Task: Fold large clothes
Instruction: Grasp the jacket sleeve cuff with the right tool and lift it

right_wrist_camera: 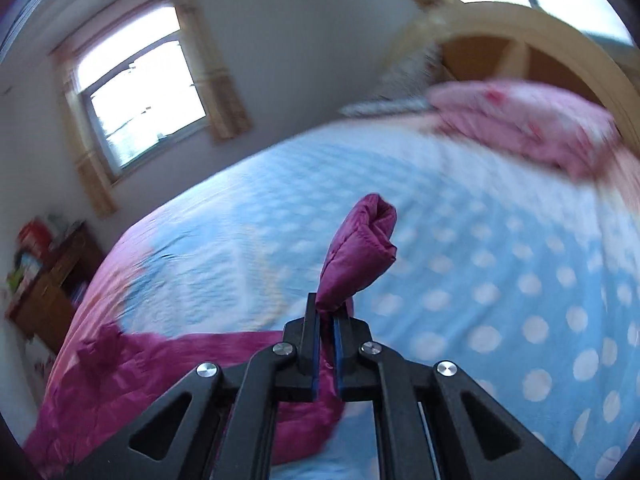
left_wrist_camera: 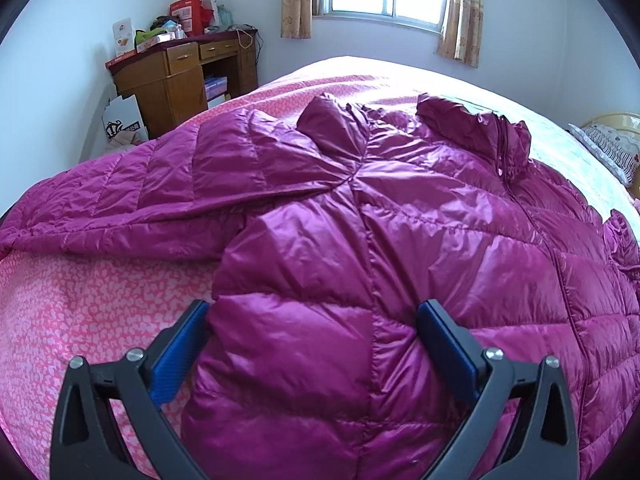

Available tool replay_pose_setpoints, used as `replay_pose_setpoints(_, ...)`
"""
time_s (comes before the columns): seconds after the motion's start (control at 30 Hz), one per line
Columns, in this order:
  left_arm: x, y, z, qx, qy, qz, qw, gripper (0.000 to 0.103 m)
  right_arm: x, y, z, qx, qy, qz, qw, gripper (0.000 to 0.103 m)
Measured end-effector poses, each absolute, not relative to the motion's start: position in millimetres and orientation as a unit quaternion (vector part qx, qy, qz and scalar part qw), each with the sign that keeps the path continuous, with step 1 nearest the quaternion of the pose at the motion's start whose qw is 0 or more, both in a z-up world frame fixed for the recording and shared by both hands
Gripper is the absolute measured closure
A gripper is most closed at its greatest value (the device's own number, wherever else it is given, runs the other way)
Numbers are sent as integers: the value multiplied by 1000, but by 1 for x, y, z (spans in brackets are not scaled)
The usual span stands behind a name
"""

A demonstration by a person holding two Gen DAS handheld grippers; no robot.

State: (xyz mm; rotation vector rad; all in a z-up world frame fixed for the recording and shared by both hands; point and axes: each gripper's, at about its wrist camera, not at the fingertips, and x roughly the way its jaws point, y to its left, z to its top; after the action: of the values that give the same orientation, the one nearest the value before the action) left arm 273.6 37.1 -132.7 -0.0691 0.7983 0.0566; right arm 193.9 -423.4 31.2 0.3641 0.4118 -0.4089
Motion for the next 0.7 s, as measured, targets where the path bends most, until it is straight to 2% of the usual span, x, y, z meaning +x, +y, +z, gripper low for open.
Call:
replay_pose_setpoints(0.13,273,37,-132,-35,387,26,921,0,218,-326,63,108,197,-114,968,98)
replay_pose_setpoints(0.27,272,39,-132,-39,385,23,922,0,253,-220,59,68,211,-14,975,98)
replay_pose_setpoints(0.5,272,41,-132,-46,380,17,924,0,316,-79,-5,48,270,107,956,98)
replay_pose_setpoints(0.7,272,44,-132,-52,376,13,925,0,357,-42,-74,75,331,181,923,98)
